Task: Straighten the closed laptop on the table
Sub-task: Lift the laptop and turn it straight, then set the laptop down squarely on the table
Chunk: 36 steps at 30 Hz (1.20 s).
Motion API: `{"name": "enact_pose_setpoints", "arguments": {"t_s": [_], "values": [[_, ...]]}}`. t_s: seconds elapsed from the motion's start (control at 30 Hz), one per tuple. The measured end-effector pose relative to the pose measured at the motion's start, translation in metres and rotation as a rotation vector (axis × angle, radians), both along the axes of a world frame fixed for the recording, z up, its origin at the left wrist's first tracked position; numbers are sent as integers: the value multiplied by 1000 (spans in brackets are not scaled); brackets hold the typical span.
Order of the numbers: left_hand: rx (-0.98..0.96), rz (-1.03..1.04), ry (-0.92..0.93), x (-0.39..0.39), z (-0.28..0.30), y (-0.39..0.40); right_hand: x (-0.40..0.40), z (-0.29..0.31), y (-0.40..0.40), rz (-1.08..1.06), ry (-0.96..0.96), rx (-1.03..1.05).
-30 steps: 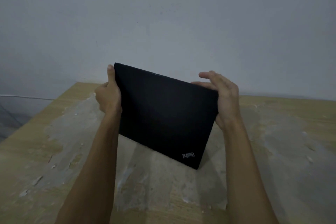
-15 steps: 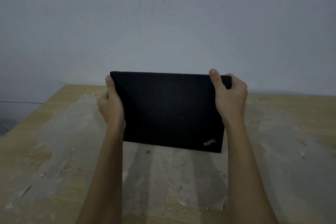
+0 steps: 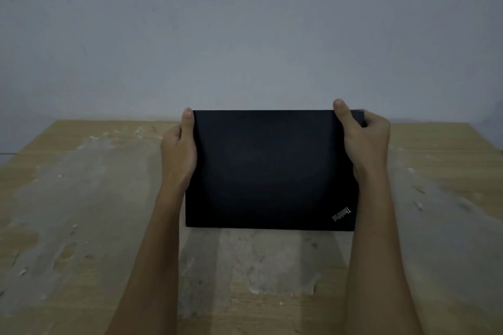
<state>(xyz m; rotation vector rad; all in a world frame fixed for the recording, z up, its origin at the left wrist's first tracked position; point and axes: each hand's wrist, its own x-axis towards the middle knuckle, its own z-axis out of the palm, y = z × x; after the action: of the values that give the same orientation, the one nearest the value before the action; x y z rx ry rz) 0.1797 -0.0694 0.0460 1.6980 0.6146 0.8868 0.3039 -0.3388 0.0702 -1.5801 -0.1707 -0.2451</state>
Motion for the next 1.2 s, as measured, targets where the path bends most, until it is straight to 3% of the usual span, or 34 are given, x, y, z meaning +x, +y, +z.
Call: {"name": "enact_pose_setpoints", "arguments": {"t_s": [0.27, 0.53, 0.93, 1.2], "values": [[33, 60, 18, 5, -9, -2, 4, -7, 4, -57, 7, -71], [85, -79, 120, 11, -34, 5, 3, -26, 8, -124, 82, -345], [110, -100, 403, 17, -58, 15, 33, -65, 17, -68, 264, -451], [190, -31, 404, 20, -57, 11, 37, -69, 20, -94, 248, -459]]}}
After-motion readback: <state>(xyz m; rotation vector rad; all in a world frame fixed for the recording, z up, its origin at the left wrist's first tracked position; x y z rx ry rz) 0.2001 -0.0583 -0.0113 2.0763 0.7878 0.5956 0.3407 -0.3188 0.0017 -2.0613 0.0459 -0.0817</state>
